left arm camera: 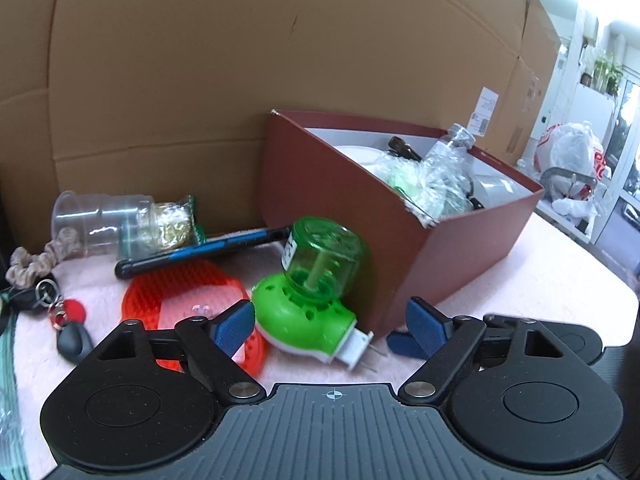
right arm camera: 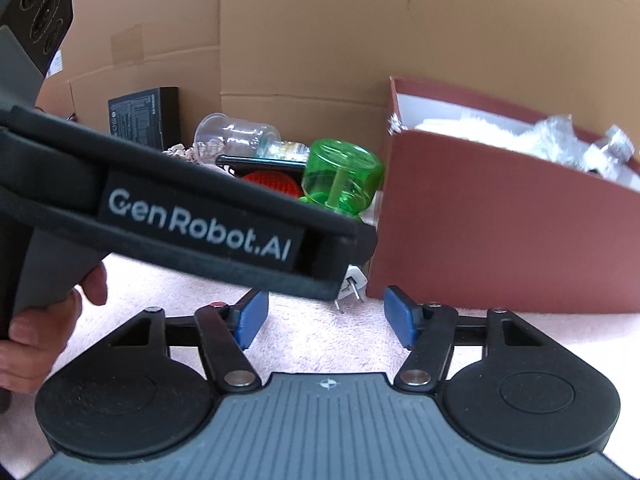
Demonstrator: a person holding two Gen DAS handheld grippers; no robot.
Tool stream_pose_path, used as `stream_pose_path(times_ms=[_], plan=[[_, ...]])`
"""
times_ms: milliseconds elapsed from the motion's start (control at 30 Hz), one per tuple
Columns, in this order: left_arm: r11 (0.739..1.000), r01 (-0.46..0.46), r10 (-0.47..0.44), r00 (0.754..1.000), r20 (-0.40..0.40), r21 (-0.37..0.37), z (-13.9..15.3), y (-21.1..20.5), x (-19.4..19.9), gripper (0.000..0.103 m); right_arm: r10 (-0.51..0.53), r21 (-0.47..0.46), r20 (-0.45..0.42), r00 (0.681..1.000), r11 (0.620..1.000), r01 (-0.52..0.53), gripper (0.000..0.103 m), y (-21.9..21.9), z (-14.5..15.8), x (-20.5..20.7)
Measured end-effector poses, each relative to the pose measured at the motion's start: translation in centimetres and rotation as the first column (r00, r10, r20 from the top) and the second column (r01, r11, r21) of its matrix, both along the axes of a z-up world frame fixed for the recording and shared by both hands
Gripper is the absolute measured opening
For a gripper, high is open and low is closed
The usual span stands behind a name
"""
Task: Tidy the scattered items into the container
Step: 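Grasp the green plug-in repeller by its base with the left gripper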
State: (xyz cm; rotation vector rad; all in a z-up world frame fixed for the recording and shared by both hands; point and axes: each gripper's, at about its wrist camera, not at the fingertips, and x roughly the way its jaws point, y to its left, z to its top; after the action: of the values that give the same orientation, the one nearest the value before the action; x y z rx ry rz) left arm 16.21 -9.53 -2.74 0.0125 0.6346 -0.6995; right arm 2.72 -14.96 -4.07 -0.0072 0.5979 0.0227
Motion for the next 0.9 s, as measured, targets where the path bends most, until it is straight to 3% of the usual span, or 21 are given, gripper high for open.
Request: stream_pose_path(times_ms=[100,367,500,600,667,900], plan=[[1.000,0.014,-0.014,1.000,-0.011,0.003,-0.4,-0.4,1.0,0.091,0.003,0.034,-0.019,1.000,0.999,-0.002,0.059,-0.6,0.0,0.4],[0.999,0.046,-0.047,0.999,0.021,0.029,-1.1,-1.0,1.5,0.092,0.020,0.058,-0.030,0.999,0.998,-0.018,0.055,-0.9,0.2,0.3],[0.997,0.033,-0.036,0.998,0.046,0.068,-1.0,-1.3,1.0,0.083,0.032,0.072,-0.027,0.999,0.997,-0.030,0.036,-1.4,0.4,0.0],[0.997,0.016,-0.019,0.999,0.044,0.074,-0.8,-1.2,0.6,0.077,0.028,0.068,-0.026,0.999,0.997,-0.027,0.036,-1.5,0.5,-0.1],[0.996,-0.003,-0.001,0.999,0.047,0.086,-0.7,-1.1,0.1,0.068,0.028,0.075,-0.026,0.999,0.997,-0.026,0.035,-1.4,0.8,-0.4],[0.998,-0.006,0.006,1.000,0.006,0.065,-0.7,0.0,-3.1,0.066,0.078,0.073,-0.027,0.997,0.994,-0.076,0.034,-0.4,0.2,-1.9]])
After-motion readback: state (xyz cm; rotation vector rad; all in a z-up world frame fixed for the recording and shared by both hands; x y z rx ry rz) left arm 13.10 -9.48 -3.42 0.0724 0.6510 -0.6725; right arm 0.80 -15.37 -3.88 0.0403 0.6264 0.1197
